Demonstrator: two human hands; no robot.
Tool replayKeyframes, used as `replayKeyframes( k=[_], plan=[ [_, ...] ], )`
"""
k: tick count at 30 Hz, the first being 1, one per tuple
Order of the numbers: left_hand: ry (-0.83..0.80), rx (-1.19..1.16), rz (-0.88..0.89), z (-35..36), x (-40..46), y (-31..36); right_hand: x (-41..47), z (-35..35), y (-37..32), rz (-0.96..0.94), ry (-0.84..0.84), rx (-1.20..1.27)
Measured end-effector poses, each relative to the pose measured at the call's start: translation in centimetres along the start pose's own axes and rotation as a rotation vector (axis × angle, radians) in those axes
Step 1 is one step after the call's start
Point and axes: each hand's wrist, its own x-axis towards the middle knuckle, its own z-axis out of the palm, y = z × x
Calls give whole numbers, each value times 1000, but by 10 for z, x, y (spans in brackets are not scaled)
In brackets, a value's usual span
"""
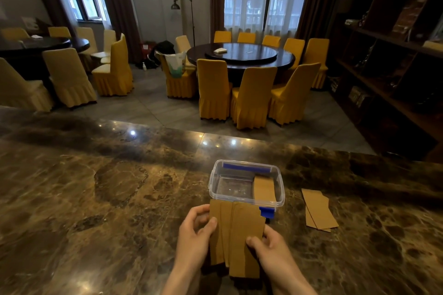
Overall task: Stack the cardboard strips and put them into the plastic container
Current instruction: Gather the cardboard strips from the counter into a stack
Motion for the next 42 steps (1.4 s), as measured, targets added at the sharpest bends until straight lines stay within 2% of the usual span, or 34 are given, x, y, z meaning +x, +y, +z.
replayKeyframes(
  k=[4,9,14,19,27,36,42],
  plan=[
    [-80,-22,19,9,-5,1,0,-7,1,-5,33,31],
    [-151,215,30,32,-13,-4,1,-16,8,-7,66,76],
    [-151,269,-13,61,-13,-11,1,-33,13,-17,132,85],
    [-240,298,-28,101,-10,-14,-4,-73,13,-17,182,99],
    [-378,294,-79,188,0,-8,3,-151,9,-32,379,172],
    [-296,498,-72,246,38,2,58,-192,2,33,567,-6],
    [-212,781,-39,262,50,-5,82,-187,-1,102,616,-212]
  ],
)
